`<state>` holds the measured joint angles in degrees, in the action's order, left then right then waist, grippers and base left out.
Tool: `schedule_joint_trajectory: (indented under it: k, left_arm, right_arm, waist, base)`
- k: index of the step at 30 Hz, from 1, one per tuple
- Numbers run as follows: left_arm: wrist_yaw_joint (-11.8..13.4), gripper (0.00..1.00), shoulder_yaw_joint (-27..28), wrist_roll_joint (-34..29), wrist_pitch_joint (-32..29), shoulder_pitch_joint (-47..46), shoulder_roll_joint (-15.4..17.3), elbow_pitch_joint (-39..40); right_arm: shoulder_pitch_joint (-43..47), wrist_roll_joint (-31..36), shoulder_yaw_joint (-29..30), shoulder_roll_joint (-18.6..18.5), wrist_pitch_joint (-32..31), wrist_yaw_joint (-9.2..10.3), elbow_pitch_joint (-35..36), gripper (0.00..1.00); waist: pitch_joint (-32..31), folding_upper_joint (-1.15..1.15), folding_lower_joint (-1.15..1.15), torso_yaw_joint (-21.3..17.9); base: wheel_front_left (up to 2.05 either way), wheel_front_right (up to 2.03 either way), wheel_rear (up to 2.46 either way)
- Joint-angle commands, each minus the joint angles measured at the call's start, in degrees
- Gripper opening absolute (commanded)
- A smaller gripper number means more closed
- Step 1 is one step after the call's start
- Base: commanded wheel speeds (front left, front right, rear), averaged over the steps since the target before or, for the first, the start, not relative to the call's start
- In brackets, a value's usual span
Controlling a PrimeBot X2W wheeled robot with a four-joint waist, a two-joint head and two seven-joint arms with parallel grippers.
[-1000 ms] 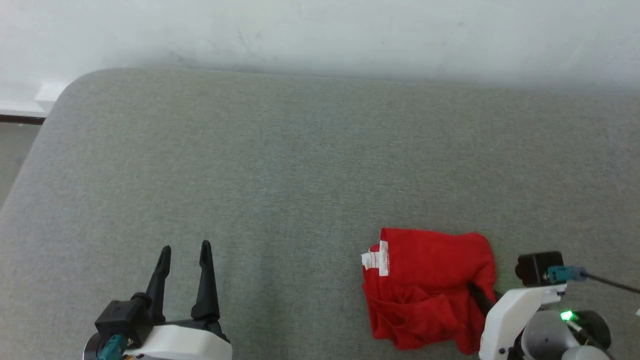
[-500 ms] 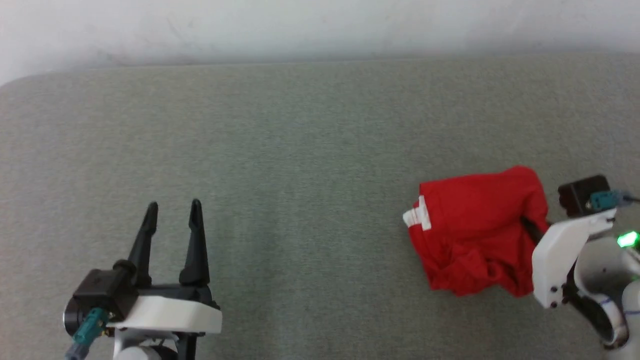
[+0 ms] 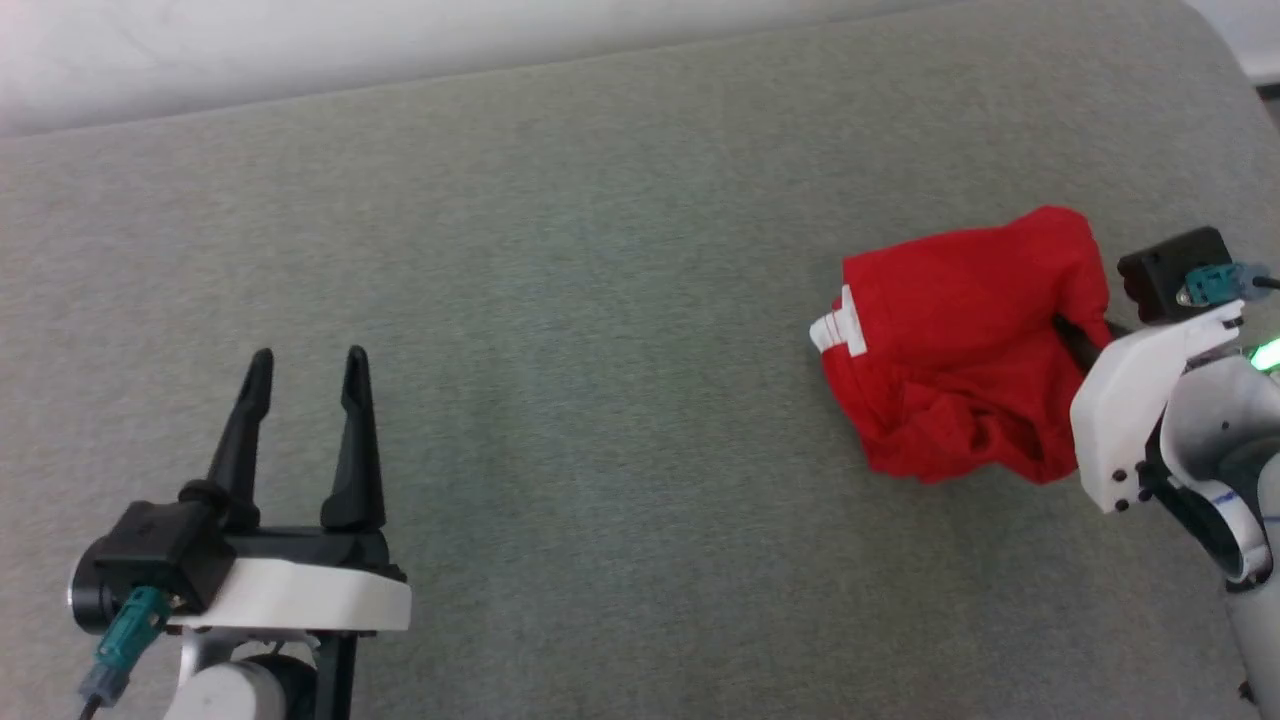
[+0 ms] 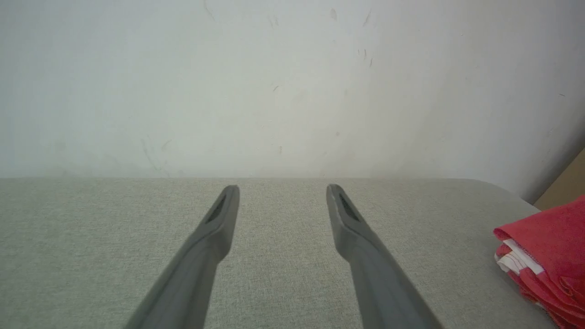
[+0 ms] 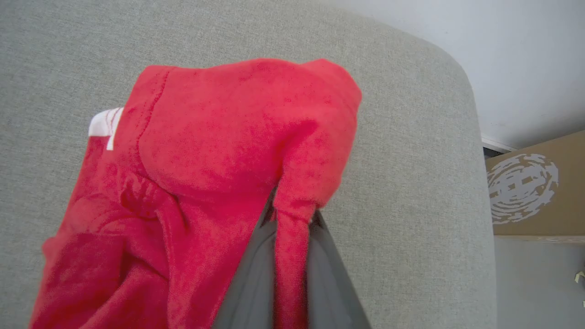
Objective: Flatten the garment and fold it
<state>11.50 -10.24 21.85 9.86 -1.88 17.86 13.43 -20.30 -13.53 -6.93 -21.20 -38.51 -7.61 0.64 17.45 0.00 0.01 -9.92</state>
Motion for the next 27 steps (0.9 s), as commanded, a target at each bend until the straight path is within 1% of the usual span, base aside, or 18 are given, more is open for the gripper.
schedule_joint_trajectory:
  k: [1, 9, 14, 19, 22, 27]
  left_arm:
    - [0.5, 1.0, 0.5, -0.5, -0.3, -0.9, 0.6, 0.8]
    - [1.4, 1.0, 1.8, -1.5, -1.9, -1.5, 2.8, 4.4]
    - [1.9, 1.0, 2.7, -2.3, -2.5, -2.1, 4.1, 6.7]
    - [2.2, 1.0, 3.3, -2.7, -3.5, -2.4, 5.3, 8.5]
    - [2.3, 1.0, 3.6, -2.9, -3.9, -2.5, 5.8, 9.3]
    - [2.5, 1.0, 4.9, -4.0, -4.2, -3.4, 7.6, 11.9]
  right_arm:
    - [-1.8, 0.6, -0.6, -0.9, 0.8, 0.12, -0.6, 0.0]
    - [-7.2, 1.5, -2.8, -4.0, 4.0, 0.12, -3.8, 0.0]
    - [-10.3, 2.4, -3.6, -5.4, 6.7, 0.12, -6.0, 0.0]
    - [-13.7, 4.1, -5.2, -9.1, 9.0, 0.12, -8.1, 0.0]
    - [-15.1, 4.5, -5.9, -10.8, 9.7, 0.12, -8.9, 0.0]
    - [-18.2, 5.3, -6.4, -14.0, 11.5, 0.12, -11.0, 0.0]
  waist:
    - [2.7, 0.0, -0.01, -4.2]
    - [5.9, 0.0, -0.01, -8.9]
    - [7.5, 0.0, -0.01, -11.1]
    - [9.0, 0.0, -0.01, -12.1]
    - [9.8, 0.0, -0.01, -12.1]
    - [12.4, 0.0, -0.01, -12.0]
  base:
    - [0.0, 0.0, 0.0]
    - [0.0, 0.0, 0.0]
    - [0.0, 0.0, 0.0]
    - [0.0, 0.0, 0.0]
    - [0.0, 0.0, 0.0]
    - [0.0, 0.0, 0.0]
